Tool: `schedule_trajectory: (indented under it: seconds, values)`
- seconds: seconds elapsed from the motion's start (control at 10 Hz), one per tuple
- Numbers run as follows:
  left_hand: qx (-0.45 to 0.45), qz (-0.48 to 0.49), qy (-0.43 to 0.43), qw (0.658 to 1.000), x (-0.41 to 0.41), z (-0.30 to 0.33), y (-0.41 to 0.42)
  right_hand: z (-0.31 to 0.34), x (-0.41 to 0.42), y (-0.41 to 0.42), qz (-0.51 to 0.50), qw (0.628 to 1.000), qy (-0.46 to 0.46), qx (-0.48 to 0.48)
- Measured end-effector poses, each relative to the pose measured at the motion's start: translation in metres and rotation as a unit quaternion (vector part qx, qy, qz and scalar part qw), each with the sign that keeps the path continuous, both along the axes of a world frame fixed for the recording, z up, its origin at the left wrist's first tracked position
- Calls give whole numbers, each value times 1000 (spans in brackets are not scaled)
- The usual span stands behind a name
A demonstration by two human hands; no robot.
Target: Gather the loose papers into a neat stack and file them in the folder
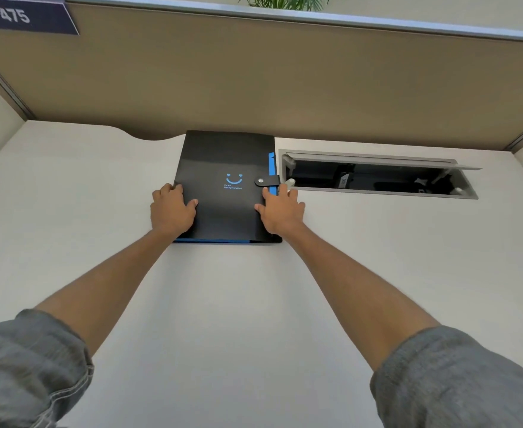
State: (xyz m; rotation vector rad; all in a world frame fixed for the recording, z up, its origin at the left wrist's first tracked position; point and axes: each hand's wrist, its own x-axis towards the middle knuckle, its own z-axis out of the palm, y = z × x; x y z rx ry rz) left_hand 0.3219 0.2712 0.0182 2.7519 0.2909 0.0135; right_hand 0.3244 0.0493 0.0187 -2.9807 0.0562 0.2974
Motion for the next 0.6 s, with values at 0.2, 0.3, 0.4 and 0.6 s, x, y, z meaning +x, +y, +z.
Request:
schedule_trajectory:
  seconds: [0.2, 0.3, 0.4, 0.6]
  values:
    - [11, 1, 15, 1000, 19, 5, -2, -4, 14, 3, -4, 1000, -6, -9]
    - [9, 3, 15, 1000, 23, 4, -1, -4, 16, 4, -7, 1000, -6, -7]
    - [8, 0, 17, 1000, 19, 2, -1, -1, 15, 1, -3, 1000, -8, 6]
    - [-4, 2, -5, 1000, 7, 0, -5, 4, 1, -7, -17, 993, -65, 101]
